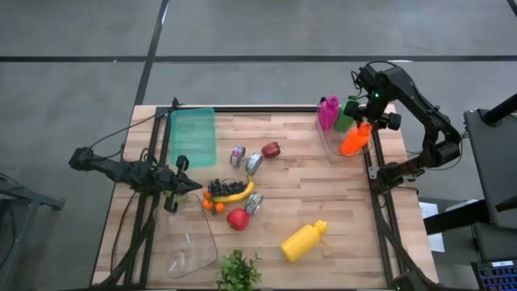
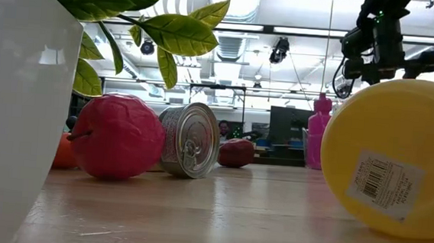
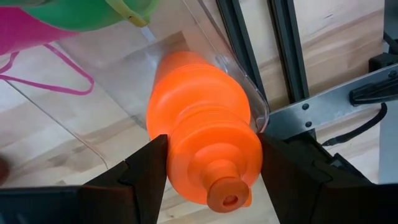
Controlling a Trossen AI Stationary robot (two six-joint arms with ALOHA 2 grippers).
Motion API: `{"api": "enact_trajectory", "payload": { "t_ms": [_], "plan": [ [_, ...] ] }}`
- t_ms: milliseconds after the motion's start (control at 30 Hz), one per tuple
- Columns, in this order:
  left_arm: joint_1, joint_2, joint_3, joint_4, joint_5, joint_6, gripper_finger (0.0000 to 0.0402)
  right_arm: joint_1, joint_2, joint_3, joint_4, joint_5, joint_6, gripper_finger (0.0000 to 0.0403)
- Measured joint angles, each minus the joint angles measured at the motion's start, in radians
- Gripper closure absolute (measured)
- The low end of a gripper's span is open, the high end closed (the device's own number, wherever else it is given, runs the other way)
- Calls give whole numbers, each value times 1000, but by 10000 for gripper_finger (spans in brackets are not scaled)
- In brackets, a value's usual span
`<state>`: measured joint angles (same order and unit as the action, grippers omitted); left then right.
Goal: Pick & Place Food Item
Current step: Put the orange tumbler bottle into the top right transparent bin, then put the yellow tumbler bottle into the top right transparent bin
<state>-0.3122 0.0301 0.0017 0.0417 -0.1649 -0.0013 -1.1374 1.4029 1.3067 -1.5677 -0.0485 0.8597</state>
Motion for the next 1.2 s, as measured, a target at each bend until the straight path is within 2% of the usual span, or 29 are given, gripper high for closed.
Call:
{"api": "enact_trajectory", "payload": {
  "t_ms": [233, 533, 1200],
  "plan": [
    [0, 0, 0, 0, 0, 0, 402, 0, 0, 0, 4, 19, 0, 178],
    [0, 0, 0, 0, 0, 0, 402, 0, 3, -4, 7, 28, -3, 110],
    [0, 0, 0, 0, 0, 0, 402, 0, -1, -2, 7, 24, -22, 105]
  ]
}}
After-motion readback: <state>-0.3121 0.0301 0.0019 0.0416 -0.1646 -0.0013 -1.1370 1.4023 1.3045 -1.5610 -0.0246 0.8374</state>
